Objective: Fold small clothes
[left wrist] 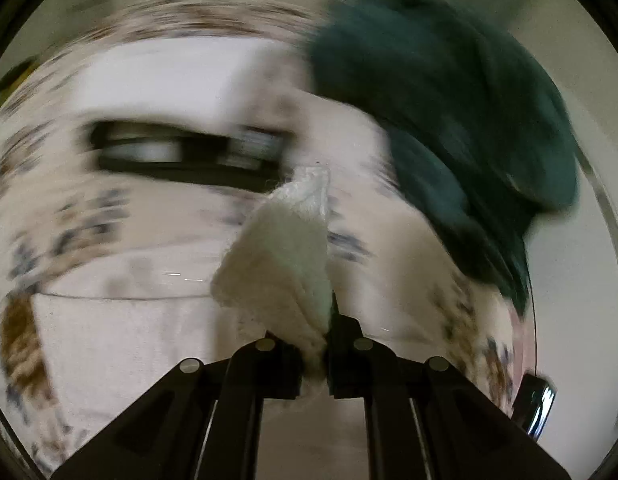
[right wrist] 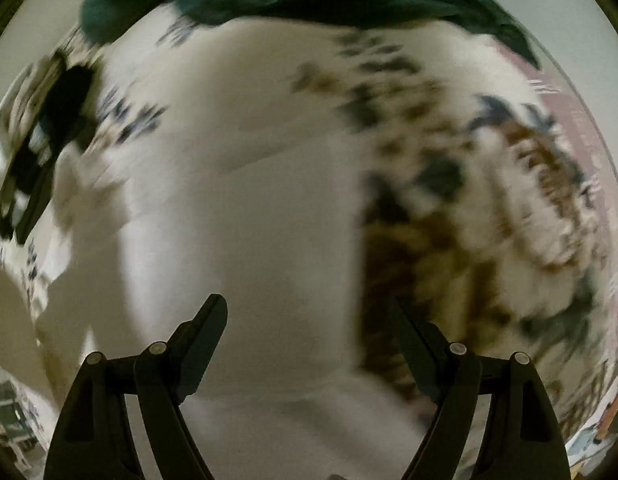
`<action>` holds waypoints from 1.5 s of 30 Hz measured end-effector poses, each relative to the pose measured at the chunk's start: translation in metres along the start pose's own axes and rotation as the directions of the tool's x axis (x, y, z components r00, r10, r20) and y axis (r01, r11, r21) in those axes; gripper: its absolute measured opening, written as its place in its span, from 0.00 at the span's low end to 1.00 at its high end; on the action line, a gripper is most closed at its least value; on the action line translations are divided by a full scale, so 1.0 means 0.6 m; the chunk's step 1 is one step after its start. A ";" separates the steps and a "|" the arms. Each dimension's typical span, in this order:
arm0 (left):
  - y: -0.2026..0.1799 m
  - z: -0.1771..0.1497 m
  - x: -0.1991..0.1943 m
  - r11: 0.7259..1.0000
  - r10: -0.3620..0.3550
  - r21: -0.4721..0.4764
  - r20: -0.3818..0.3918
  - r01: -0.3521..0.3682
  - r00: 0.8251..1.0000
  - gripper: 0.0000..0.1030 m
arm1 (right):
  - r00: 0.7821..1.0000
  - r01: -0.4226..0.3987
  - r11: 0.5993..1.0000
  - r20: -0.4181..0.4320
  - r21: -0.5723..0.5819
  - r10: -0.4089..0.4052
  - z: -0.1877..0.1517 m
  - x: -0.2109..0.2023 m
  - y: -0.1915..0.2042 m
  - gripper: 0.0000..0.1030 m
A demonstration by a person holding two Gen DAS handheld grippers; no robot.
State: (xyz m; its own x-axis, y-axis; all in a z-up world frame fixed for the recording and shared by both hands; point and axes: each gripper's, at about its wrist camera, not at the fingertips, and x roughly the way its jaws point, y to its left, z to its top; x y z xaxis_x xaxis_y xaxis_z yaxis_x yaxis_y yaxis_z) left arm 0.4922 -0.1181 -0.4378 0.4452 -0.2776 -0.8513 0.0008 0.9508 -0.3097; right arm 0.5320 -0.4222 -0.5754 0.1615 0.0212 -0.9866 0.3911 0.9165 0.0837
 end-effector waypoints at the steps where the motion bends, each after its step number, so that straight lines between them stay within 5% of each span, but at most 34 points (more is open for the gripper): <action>1: -0.031 -0.006 0.016 1.000 -0.017 0.023 -0.019 0.018 1.000 0.06 | 1.000 -0.003 1.000 0.000 0.011 0.003 0.011 -0.004 -0.023 0.82; 5: -0.124 -0.041 0.091 0.995 -0.060 0.067 -0.147 0.070 0.987 0.10 | 0.998 -0.051 0.997 -0.023 0.052 0.052 0.049 -0.009 -0.107 0.82; 8: -0.130 -0.053 0.090 0.995 -0.047 0.082 -0.167 0.062 0.985 0.17 | 0.991 -0.123 0.990 -0.043 0.073 0.127 0.067 -0.014 -0.142 0.82; 10: -0.103 -0.057 0.073 0.996 -0.060 0.060 -0.156 0.070 0.986 0.51 | 0.982 -0.175 0.980 -0.061 0.095 0.181 0.067 -0.018 -0.157 0.82; 11: -0.072 -0.058 0.056 0.998 -0.033 0.046 -0.157 0.041 0.987 0.84 | 0.975 -0.202 0.973 -0.074 0.111 0.211 0.066 -0.018 -0.160 0.82; 12: -0.039 -0.058 0.046 1.000 -0.004 0.028 -0.150 0.009 0.989 0.95 | 0.971 -0.216 0.969 -0.082 0.123 0.227 0.063 -0.019 -0.149 0.82; 15: 0.074 -0.068 0.010 0.990 0.136 -0.025 -0.122 -0.140 0.983 0.95 | 0.942 -0.302 0.942 -0.109 0.146 0.318 0.061 -0.013 -0.109 0.82; 17: 0.169 -0.075 -0.014 0.958 0.273 -0.060 -0.118 -0.282 0.955 0.95 | 0.924 -0.350 0.929 -0.121 0.122 0.364 0.065 -0.004 -0.070 0.82; 22: 0.334 -0.094 -0.025 0.870 0.431 -0.181 -0.171 -0.459 0.886 0.95 | 0.942 -0.297 0.948 -0.128 0.117 0.311 0.089 0.057 0.003 0.81; 23: 0.362 -0.096 -0.026 0.849 0.454 -0.212 -0.179 -0.485 0.873 0.95 | 0.941 -0.298 0.946 -0.124 0.130 0.314 0.093 0.070 0.011 0.68; 25: 0.389 -0.097 -0.026 0.832 0.459 -0.255 -0.182 -0.492 0.870 0.95 | 0.950 -0.270 0.954 -0.127 0.131 0.286 0.099 0.089 0.031 0.09; 28: 0.407 -0.100 -0.017 0.828 0.440 -0.293 -0.187 -0.478 0.878 0.95 | 0.975 -0.214 0.971 -0.032 0.104 0.218 0.096 0.047 0.037 0.09; 31: 0.396 -0.087 0.009 0.858 0.406 -0.259 -0.185 -0.443 0.895 0.95 | 0.983 -0.185 0.976 0.003 0.115 0.185 0.085 0.001 0.018 0.09; 34: 0.382 -0.058 0.053 0.890 0.384 -0.185 -0.184 -0.416 0.905 0.95 | 0.991 -0.131 0.985 -0.009 0.111 0.133 0.070 -0.022 -0.003 0.09; 37: 0.383 -0.031 0.098 0.891 0.400 -0.145 -0.194 -0.429 0.896 0.95 | 0.991 -0.089 0.992 -0.092 0.093 0.097 0.061 -0.002 -0.012 0.09; 40: 0.393 -0.006 0.125 0.888 0.422 -0.113 -0.185 -0.446 0.887 0.95 | 0.967 -0.057 0.996 -0.244 0.071 0.073 0.057 0.045 -0.012 0.16; 42: 0.394 0.003 0.124 0.889 0.431 -0.088 -0.167 -0.449 0.887 0.95 | 0.967 -0.013 1.000 -0.256 -0.020 0.007 0.061 0.046 0.003 0.45; 45: 0.379 -0.002 0.083 0.906 0.407 -0.067 -0.128 -0.418 0.904 0.95 | 0.983 0.071 0.983 -0.157 -0.167 -0.098 0.061 0.013 0.043 0.90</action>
State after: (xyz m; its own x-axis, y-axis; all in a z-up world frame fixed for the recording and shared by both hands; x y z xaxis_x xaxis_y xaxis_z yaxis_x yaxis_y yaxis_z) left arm 0.5138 0.0838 -0.5510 0.2883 0.1187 -0.9501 -0.2451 0.9684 0.0466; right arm 0.5765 -0.4130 -0.5760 -0.0217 -0.0063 -0.9997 0.2453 0.9694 -0.0114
